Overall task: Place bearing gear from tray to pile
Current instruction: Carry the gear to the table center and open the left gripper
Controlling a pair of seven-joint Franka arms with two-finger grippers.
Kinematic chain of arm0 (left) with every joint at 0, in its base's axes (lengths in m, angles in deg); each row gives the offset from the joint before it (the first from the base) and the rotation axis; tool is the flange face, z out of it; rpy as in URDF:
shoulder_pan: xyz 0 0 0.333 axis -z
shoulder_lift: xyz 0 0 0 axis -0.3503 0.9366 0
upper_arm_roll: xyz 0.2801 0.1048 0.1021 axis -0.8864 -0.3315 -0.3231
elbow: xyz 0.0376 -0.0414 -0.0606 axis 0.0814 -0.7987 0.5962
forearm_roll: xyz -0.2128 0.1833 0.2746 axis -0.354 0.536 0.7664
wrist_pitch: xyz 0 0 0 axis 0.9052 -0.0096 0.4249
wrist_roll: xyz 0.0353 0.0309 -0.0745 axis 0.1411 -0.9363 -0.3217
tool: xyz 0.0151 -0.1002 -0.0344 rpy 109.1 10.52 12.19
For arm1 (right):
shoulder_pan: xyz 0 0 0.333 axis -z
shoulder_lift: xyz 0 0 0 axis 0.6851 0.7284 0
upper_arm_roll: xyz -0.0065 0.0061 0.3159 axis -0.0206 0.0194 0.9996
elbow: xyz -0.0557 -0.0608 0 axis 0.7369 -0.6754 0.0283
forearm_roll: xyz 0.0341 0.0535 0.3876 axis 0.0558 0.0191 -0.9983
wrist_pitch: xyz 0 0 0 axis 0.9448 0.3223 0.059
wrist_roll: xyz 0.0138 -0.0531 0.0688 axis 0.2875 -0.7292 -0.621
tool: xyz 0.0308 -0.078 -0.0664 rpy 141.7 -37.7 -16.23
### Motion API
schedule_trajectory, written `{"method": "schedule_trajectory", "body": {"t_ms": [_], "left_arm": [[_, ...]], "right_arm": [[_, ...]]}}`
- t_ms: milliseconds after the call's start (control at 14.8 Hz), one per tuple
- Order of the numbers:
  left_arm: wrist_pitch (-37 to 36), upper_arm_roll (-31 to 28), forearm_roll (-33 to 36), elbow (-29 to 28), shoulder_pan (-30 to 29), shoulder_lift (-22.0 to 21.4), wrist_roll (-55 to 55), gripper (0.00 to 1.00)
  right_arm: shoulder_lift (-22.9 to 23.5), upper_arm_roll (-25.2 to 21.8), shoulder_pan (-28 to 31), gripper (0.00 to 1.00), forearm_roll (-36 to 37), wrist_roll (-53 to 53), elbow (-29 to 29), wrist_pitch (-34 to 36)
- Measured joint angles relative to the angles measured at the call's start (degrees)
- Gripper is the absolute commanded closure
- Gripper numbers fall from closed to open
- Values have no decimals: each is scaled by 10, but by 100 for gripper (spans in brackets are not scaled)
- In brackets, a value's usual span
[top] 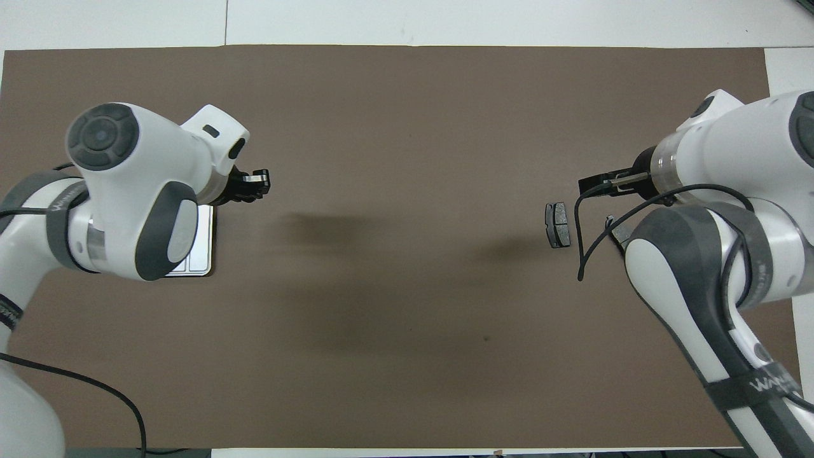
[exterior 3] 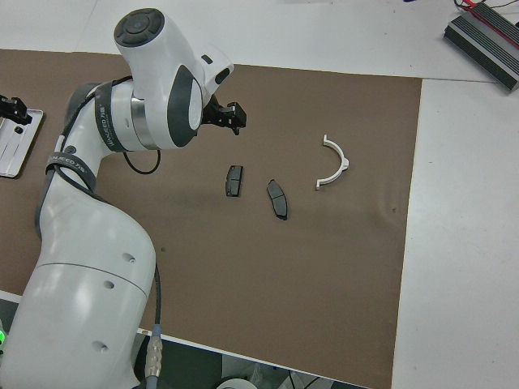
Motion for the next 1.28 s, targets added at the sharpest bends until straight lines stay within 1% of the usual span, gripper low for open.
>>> {"method": "schedule_trajectory", "body": {"t_ms": [202,337,539,674,876,1281], "left_arm": [[0,0,7,25,48,26,-67,100],[0,0,17,54,80,58,-115,100],[-1,0,40,119,119,125,-180,100],[-6,-1,40,154,138,156,-199,100],[-18,0,41,174,162,166,-219,100],[-11,0,42,165,206,167,-271,100]], "right_arm": [[42,0,2,0,0,9,0,-44],[59,0,3,0,0,14,0,-61],[68,0,3,0,0,16,0,-70],[68,0,3,0,0,16,0,-70],[68,0,3,0,0,16,0,-70],[71,0,4,0,0,16,0,-72]]}}
